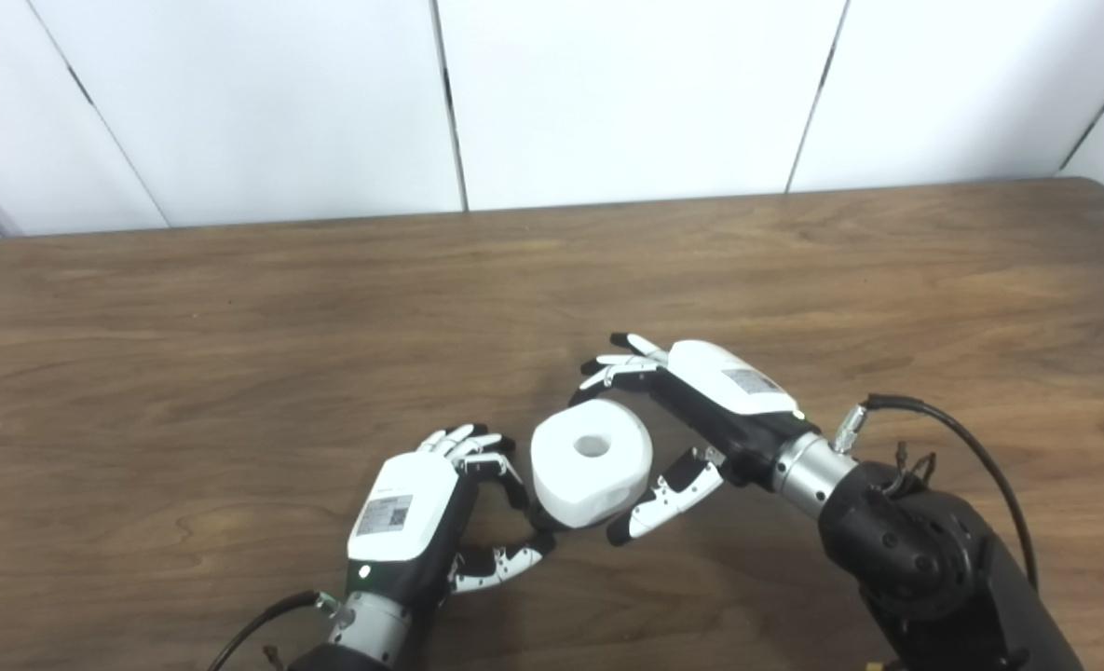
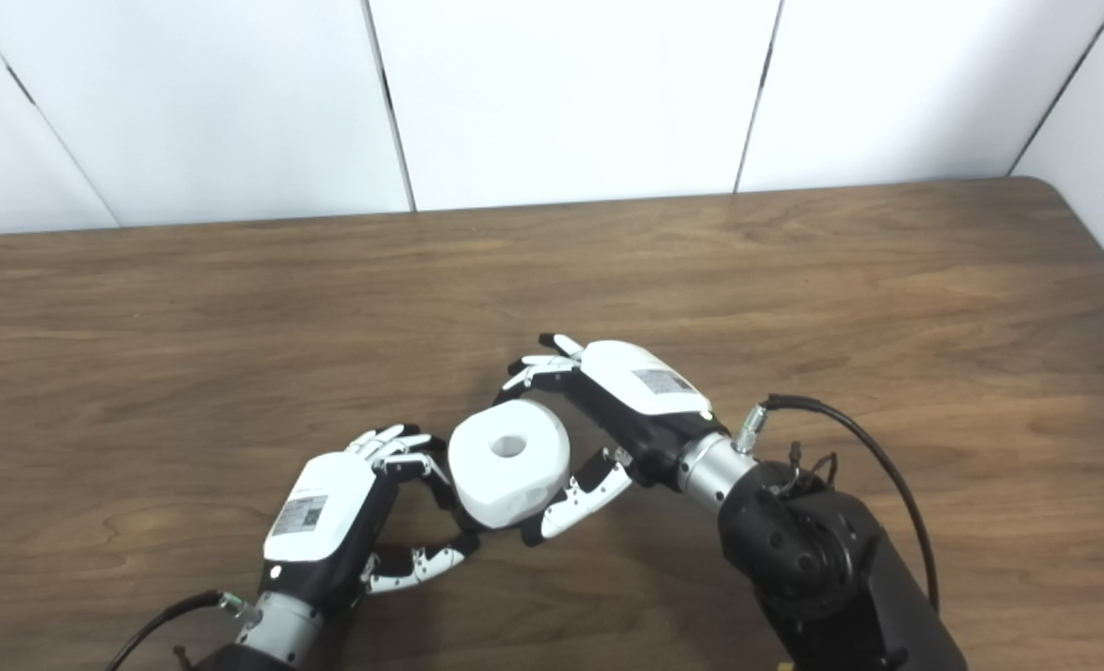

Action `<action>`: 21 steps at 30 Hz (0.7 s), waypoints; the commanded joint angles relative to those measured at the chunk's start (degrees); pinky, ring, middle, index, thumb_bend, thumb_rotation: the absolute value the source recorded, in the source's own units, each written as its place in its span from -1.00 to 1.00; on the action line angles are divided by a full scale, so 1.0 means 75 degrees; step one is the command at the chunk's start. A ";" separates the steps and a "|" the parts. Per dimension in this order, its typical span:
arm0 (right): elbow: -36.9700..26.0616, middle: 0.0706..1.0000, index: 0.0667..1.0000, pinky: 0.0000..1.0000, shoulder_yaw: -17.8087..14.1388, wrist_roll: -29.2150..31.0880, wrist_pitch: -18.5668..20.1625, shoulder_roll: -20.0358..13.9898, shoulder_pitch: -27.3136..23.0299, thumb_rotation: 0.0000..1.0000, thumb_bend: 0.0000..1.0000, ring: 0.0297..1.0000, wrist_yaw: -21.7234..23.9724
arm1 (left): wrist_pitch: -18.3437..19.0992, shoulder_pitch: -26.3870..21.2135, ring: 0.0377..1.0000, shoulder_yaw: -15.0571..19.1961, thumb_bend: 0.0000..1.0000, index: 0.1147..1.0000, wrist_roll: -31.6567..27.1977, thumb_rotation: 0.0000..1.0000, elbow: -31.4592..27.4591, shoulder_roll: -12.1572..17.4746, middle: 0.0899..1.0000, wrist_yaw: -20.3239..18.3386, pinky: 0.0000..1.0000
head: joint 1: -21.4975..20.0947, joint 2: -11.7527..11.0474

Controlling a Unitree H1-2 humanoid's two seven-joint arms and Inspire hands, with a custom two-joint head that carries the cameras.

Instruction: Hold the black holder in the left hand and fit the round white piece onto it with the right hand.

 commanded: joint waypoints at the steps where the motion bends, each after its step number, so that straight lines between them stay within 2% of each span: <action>1: -0.0069 0.75 0.43 0.91 -0.0109 -0.0008 -0.0067 0.0023 -0.0235 -0.42 0.98 0.99 -0.0045 | 0.0101 0.0129 0.77 -0.0123 0.03 -0.15 0.0098 -0.91 0.0218 0.0073 0.58 -0.0321 0.78 | -0.0006 -0.0005; 6: -0.0042 0.76 0.45 0.92 -0.0154 0.0010 -0.0055 0.0034 -0.0240 -0.41 0.98 0.99 -0.0054 | 0.0157 0.0105 0.78 -0.0137 0.03 -0.15 0.0135 -0.91 0.0233 0.0064 0.59 -0.0388 0.80 | 0.0008 -0.0046; 9: -0.0055 0.81 0.53 0.93 -0.0188 -0.0003 -0.0026 0.0057 -0.0271 -0.38 1.00 1.00 -0.0055 | 0.0125 0.0098 0.77 -0.0135 0.03 -0.15 0.0114 -0.91 0.0280 0.0053 0.58 -0.0323 0.79 | 0.0028 -0.0070; 13: -0.0066 0.88 0.65 0.97 -0.0203 -0.0081 -0.0048 0.0065 -0.0320 -0.26 1.00 1.00 -0.0068 | 0.0109 0.0091 0.78 -0.0126 0.03 -0.15 0.0079 -0.91 0.0318 0.0048 0.58 -0.0292 0.80 | 0.0040 -0.0089; 21: -0.0063 0.95 0.74 1.00 -0.0306 -0.0174 0.0023 0.0054 -0.0416 -0.08 1.00 1.00 -0.0037 | 0.0104 0.0064 0.77 -0.0118 0.03 -0.15 0.0084 -0.90 0.0410 0.0058 0.59 -0.0244 0.80 | 0.0087 -0.0189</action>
